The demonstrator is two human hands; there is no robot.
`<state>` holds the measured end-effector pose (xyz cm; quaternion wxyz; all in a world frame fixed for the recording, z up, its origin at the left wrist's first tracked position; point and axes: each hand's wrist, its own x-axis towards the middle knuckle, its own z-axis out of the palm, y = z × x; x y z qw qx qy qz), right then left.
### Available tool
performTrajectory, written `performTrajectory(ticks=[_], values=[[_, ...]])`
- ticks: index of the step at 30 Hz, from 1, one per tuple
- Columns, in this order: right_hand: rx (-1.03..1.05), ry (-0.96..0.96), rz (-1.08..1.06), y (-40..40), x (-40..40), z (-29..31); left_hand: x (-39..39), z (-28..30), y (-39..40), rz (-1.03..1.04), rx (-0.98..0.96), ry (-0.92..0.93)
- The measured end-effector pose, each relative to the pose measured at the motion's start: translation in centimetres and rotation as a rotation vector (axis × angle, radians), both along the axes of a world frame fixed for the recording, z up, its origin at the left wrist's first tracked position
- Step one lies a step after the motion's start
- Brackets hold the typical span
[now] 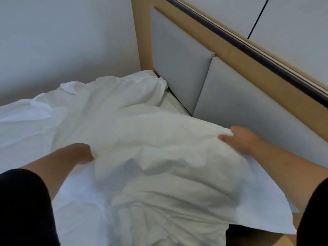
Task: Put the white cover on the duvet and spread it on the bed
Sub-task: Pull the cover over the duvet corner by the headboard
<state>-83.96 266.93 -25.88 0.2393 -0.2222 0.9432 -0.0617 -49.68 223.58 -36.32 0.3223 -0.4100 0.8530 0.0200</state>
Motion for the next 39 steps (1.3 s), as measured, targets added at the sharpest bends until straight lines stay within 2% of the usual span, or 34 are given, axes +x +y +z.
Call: performTrajectory(ticks=[1, 2, 3, 5, 9, 12, 14, 16, 19, 21, 23, 27, 29, 31, 35, 39], values=[[-0.026, -0.031, 0.044, -0.1, 0.5, -0.1, -2.8, 4.9, 5.7, -0.060, 0.073, 0.075], [-0.057, -0.059, 0.087, -0.1, 1.2, 0.1, -5.0, 6.4, 8.8, -0.171, 0.063, 0.201], [-0.100, -0.096, 0.120, 0.0, 1.9, 0.4, -7.0, 6.6, 10.7, -0.230, 0.142, 0.371], [-0.192, -0.178, 0.178, 0.4, 3.2, 1.1, -11.8, 8.2, 15.0, -0.436, 0.196, 0.550], [-0.296, -0.303, 0.272, 2.0, 4.9, 1.8, -20.5, 10.3, 22.7, -0.874, 0.204, 0.468], [-0.357, -0.341, 0.202, 4.4, 5.2, 1.3, -23.9, 9.2, 26.1, -0.953, 0.201, 0.162], [-0.356, -0.394, 0.138, 7.4, 4.9, 0.5, -24.9, 8.4, 27.4, -0.956, 0.160, 0.142], [-0.214, -0.389, 0.107, 11.4, 4.3, -0.9, -26.1, 8.7, 27.7, -0.920, 0.110, 0.234], [0.101, -0.292, 0.020, 18.3, 3.6, -4.5, -29.6, 10.9, 27.0, -0.767, 0.033, 0.504], [0.111, -0.223, -0.065, 21.7, 3.6, -6.7, -32.1, 12.1, 26.6, -0.609, 0.037, 0.680], [0.111, -0.185, -0.128, 23.6, 3.6, -8.3, -33.5, 11.9, 27.4, -0.527, 0.138, 0.721], [0.128, -0.116, -0.244, 24.3, 3.4, -9.6, -31.4, 8.8, 31.1, -0.567, 0.459, 0.496], [0.144, -0.138, -0.222, 23.4, 3.4, -9.9, -28.6, 6.9, 32.2, -0.652, 0.469, 0.326], [0.142, -0.133, -0.145, 22.0, 3.6, -10.3, -24.9, 5.2, 32.3, -0.643, 0.445, 0.215], [0.098, -0.142, 0.028, 16.5, 3.9, -10.5, -16.0, 4.0, 31.1, -0.292, 0.454, 0.168], [0.027, -0.178, 0.279, 8.1, 6.5, -10.5, -5.3, 4.9, 30.0, 0.067, 0.452, 0.262]])
